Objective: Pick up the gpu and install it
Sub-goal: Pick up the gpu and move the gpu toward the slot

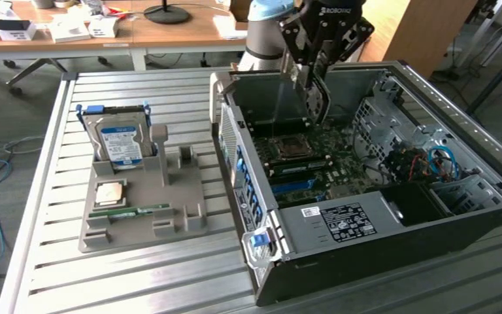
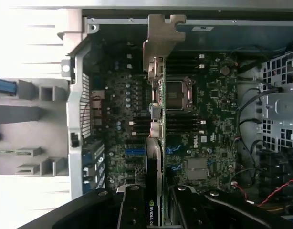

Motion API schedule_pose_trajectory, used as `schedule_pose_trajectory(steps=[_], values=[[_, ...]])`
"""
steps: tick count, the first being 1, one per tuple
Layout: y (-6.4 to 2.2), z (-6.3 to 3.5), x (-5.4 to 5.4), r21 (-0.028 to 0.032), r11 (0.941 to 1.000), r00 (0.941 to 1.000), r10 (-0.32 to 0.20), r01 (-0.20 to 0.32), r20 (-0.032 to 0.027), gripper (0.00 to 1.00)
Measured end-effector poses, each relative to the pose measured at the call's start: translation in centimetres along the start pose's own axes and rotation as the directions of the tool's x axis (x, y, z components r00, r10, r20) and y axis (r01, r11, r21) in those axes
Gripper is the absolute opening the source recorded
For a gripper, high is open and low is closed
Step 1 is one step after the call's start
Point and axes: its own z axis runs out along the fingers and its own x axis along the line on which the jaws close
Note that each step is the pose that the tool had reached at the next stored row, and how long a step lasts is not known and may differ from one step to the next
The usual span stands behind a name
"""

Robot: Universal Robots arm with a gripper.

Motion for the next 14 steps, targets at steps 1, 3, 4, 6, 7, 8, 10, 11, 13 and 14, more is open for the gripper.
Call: schedule_pose_trajectory(steps=[1, 3, 4, 6, 7, 8, 10, 11, 13, 14], values=[[0.02, 0.02, -0.4, 0.0, 1.0, 1.0, 0.0, 0.0, -0.0001, 0.26], [0.06, 0.05, -1.4, 0.0, 1.0, 1.0, 0.0, 0.0, 0.0, 0.26], [0.08, 0.07, -1.8, -0.0001, 1.0, 1.0, 0.0, 0.0, -0.0001, 0.26], [0.13, 0.11, -2.7, -0.0001, 1.0, 1.0, 0.0, 0.0, -0.0001, 0.26], [0.15, 0.12, -3.2, -0.0001, 1.0, 1.0, 0.0, 0.0, -0.0001, 0.26], [0.17, 0.14, -3.6, -0.0002, 1.0, 1.0, 0.0, 0.0, -0.0001, 0.26], [0.21, 0.18, -4.5, -0.0002, 1.0, 1.0, 0.0, 0.0, -0.0001, 0.26], [0.23, 0.2, -5.0, -0.0003, 1.0, 1.0, 0.0, 0.0, -0.0001, 0.26], [0.28, 0.24, -5.9, -0.0003, 1.0, 1.0, 0.0, 0.0, -0.0001, 0.26], [0.3, 0.26, -6.4, -0.0003, 1.0, 1.0, 0.0, 0.0, -0.0001, 0.26]])
